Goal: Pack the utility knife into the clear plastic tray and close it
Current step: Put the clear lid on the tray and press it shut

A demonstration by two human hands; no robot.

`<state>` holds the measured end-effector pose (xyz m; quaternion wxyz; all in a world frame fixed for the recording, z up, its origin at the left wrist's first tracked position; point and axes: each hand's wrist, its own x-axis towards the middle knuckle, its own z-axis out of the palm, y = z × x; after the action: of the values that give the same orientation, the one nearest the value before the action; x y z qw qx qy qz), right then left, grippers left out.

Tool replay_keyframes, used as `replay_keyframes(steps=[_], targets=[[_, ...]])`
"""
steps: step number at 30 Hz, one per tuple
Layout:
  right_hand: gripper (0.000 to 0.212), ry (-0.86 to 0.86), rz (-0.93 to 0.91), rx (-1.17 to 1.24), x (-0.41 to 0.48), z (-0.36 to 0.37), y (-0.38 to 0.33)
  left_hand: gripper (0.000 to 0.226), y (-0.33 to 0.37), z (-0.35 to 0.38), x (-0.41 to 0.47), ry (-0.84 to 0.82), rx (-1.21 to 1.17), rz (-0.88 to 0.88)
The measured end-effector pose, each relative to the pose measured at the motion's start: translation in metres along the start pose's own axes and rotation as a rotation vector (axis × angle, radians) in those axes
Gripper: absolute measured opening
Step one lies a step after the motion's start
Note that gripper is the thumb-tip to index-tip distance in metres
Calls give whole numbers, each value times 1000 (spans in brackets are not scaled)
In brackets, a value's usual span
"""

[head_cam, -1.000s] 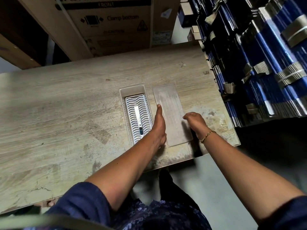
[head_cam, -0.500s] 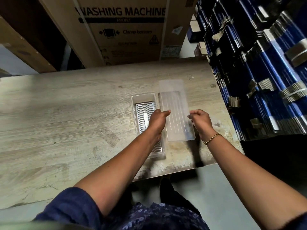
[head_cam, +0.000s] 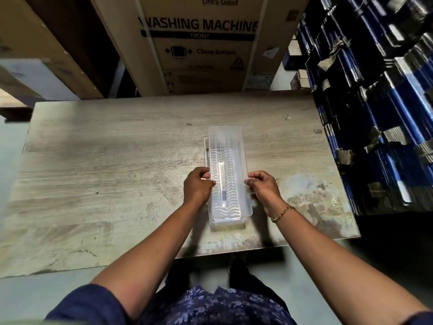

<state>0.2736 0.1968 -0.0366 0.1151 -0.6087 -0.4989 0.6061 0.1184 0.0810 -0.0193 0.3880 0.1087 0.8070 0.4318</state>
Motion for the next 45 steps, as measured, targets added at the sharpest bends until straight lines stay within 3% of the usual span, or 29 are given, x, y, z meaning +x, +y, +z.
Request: replay_keyframes(steps=[25, 30, 32, 37, 45], targets=[[15, -63, 11, -66, -9, 4, 17, 41, -34, -3, -6, -19, 23, 0], [23, -62, 2, -86, -11, 5, 14, 45, -37, -2, -5, -26, 16, 6], [37, -41, -113, -222, -14, 6, 13, 53, -38, 0, -8, -25, 129, 92], [64, -17, -594, -895, -26, 12, 24, 68, -48, 7, -22, -8, 604, 426], [67, -76, -723, -1177, -20, 28, 45, 68, -74, 20, -21, -50, 874, 532]])
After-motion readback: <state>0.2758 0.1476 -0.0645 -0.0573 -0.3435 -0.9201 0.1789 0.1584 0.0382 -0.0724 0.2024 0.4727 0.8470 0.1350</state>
